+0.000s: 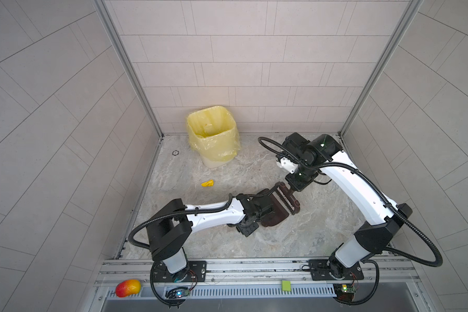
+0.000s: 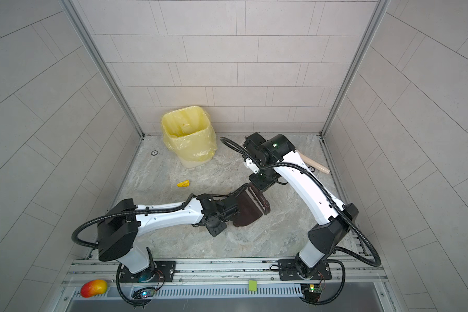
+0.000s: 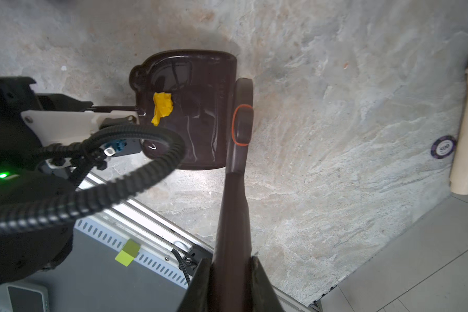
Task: Sweep away the paper scraps from the table
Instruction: 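Lift the dustpan with the left gripper while the right draws the brush back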
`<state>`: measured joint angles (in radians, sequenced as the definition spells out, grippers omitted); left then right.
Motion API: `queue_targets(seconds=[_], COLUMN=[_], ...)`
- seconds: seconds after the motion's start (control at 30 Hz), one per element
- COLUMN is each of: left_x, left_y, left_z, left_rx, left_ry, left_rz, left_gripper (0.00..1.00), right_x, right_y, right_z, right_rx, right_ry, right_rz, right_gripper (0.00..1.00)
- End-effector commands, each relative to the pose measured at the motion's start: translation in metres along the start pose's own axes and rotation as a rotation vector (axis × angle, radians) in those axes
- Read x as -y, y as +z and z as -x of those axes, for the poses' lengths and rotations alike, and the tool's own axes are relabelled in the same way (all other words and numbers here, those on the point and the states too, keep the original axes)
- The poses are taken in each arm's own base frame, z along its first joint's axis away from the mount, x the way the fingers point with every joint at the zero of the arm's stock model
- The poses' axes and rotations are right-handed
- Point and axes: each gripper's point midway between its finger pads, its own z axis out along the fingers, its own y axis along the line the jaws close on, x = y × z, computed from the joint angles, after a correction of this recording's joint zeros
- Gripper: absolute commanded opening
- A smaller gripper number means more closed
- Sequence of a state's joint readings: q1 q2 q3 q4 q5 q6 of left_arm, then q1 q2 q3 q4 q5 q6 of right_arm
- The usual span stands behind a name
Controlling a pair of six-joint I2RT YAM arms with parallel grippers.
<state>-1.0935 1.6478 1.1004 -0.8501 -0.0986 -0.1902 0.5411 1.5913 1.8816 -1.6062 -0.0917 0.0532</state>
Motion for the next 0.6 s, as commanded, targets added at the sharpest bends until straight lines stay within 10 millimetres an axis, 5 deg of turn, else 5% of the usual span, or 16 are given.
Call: queue_targets(seconds=[0.0, 0.27, 0.57], left_x=[-0.008, -0.028, -0.065], left_y=[-0.013, -0.056, -0.119], left_z=[-0.001, -0.012, -0.031], left_rx=[0.034, 0.044, 0.060], left_ry=[-0.040, -0.112, -0.227], left_rz=[0.028, 0.071, 0.132], left_gripper=[0.00, 0.00, 0.00], right_x=[0.024, 0.049, 0.051], right_y=[-0.027, -0.025, -0.009], right_z=[-0.020, -0.028, -0.028], right_rx=[0.043, 0.148, 0.169], right_ry=[0.077, 0.212, 0.261], right_rz=[-0.051, -0.019, 0.051], right_gripper=[0.00, 0.00, 0.00])
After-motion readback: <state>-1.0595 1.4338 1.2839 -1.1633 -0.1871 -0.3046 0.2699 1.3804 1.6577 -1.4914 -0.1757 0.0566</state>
